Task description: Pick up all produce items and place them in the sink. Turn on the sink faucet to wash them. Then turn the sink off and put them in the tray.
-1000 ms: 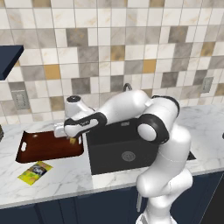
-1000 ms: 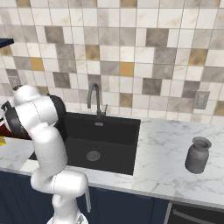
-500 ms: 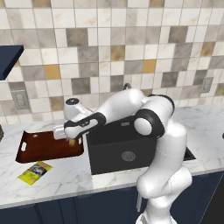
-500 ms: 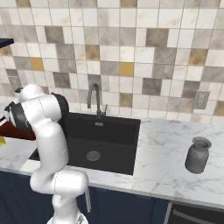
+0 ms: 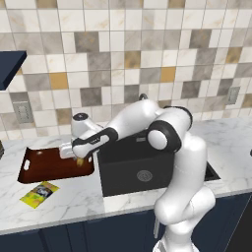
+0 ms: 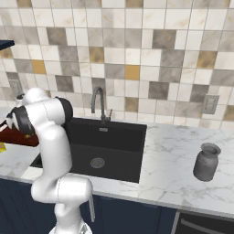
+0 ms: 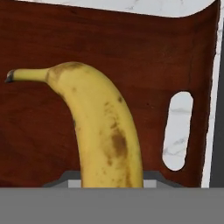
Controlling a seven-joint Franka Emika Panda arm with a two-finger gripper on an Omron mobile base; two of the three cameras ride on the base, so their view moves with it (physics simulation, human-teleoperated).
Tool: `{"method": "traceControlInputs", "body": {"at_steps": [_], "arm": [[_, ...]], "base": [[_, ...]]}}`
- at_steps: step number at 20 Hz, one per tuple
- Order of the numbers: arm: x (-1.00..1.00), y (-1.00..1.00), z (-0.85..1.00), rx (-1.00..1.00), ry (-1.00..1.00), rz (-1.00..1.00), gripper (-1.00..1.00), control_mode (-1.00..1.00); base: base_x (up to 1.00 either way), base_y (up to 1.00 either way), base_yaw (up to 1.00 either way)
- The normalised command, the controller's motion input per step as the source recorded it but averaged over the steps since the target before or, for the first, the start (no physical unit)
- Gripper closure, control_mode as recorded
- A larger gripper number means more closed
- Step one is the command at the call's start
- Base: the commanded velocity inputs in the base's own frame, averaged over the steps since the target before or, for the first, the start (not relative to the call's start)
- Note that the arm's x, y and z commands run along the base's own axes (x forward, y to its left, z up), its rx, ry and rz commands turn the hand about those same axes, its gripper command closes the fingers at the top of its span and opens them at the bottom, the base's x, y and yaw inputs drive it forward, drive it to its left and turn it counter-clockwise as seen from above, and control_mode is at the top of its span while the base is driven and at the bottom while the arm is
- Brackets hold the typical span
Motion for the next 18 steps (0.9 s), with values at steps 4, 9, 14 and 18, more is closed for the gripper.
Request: {"method": "traceControlInputs", "body": {"at_steps": [4,9,14,18], "arm": [[0.14,0.09,-0.16,0.00,0.00,0.00,1.00,-1.00],[0.14,0.11,-0.12,0.00,0.00,0.00,1.00,-1.00],[0.16,0.16,-0.16,0.00,0.01,0.00,-1.00,-1.00],[0.08,0.07,-0.08,0.00,0.00,0.00,-1.00,-1.00]], "base": [[0.00,0.00,0.00],[0.00,0.00,0.00],[0.00,0.00,0.00],[0.00,0.00,0.00]]}}
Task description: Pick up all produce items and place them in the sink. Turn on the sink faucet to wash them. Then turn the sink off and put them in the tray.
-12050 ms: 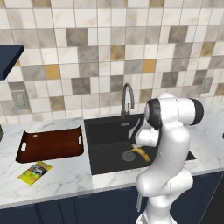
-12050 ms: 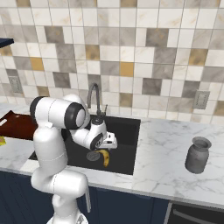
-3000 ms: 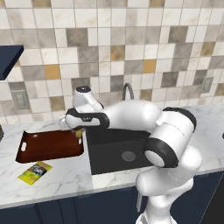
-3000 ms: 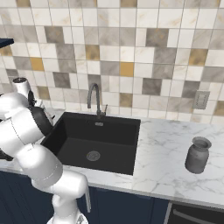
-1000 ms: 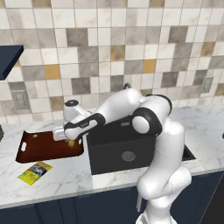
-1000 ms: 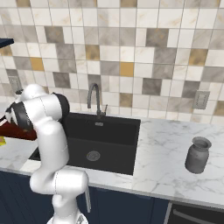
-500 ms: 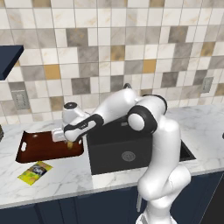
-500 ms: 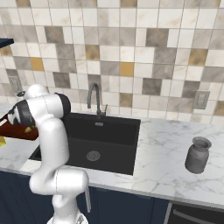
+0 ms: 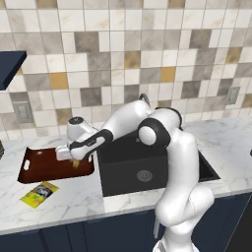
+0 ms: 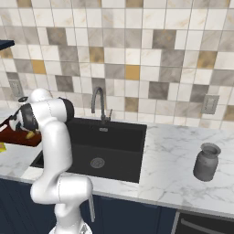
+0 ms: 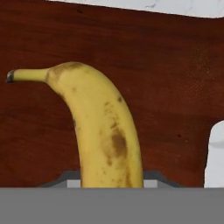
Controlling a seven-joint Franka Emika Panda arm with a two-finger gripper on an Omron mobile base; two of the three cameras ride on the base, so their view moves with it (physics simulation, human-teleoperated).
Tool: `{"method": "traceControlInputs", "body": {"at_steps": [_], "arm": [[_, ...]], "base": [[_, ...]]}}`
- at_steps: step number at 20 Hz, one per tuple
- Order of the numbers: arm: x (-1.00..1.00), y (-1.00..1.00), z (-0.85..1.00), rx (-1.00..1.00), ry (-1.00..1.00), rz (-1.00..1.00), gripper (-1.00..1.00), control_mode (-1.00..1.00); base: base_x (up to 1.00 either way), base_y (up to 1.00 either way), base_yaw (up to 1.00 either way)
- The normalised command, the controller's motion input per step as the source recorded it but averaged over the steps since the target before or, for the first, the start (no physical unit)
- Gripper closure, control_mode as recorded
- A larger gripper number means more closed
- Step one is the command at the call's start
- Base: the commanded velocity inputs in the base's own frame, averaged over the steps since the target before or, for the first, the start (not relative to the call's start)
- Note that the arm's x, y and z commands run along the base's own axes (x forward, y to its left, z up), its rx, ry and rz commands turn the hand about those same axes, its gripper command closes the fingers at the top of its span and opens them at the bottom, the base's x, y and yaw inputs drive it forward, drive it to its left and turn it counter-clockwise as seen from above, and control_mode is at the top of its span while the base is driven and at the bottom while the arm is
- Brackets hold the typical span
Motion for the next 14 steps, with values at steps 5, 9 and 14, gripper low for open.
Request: {"method": "traceControlInputs", "body": {"at_steps": [5,9,14], "arm": [[0.01,0.00,0.01,0.00,0.01,0.00,-1.00,-1.00],[0.00,0.00,0.20,-0.01,0.02,0.00,-1.00,-1.00],[-0.02,0.00,0.26,-0.04,0.02,-0.02,-1.00,-1.00]], "base": [[0.00,0.00,0.00],[0.00,0.00,0.00],[0.00,0.00,0.00]]}}
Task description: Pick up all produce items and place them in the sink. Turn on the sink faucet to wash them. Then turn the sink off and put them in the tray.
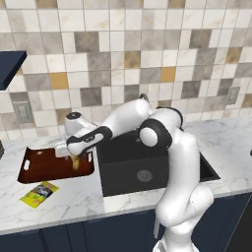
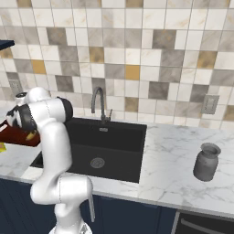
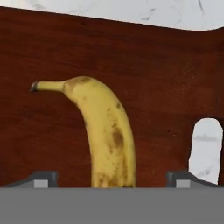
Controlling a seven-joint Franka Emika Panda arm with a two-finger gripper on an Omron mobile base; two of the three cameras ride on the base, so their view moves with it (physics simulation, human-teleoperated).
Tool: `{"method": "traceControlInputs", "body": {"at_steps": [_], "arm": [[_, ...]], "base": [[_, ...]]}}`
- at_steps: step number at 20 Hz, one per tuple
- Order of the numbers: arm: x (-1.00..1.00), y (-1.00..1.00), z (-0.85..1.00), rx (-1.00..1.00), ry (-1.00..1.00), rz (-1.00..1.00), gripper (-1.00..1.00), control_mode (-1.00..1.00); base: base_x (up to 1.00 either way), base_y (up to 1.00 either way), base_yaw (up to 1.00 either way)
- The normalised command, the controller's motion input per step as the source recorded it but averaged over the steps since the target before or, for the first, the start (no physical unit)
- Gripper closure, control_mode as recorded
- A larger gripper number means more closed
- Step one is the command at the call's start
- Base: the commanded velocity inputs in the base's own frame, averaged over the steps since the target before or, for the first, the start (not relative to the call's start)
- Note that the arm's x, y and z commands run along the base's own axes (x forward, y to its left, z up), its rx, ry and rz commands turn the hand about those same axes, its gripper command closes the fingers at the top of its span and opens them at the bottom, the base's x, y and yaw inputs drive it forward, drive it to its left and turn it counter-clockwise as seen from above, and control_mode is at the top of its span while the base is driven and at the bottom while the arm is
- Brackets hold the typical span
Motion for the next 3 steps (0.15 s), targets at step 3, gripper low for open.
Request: {"method": "traceControlInputs", "body": {"at_steps": [3], "arm": [[-0.07,0.00,0.26,-0.04,0.03,-0.03,-1.00,-1.00]], "base": [[0.00,0.00,0.00]]}}
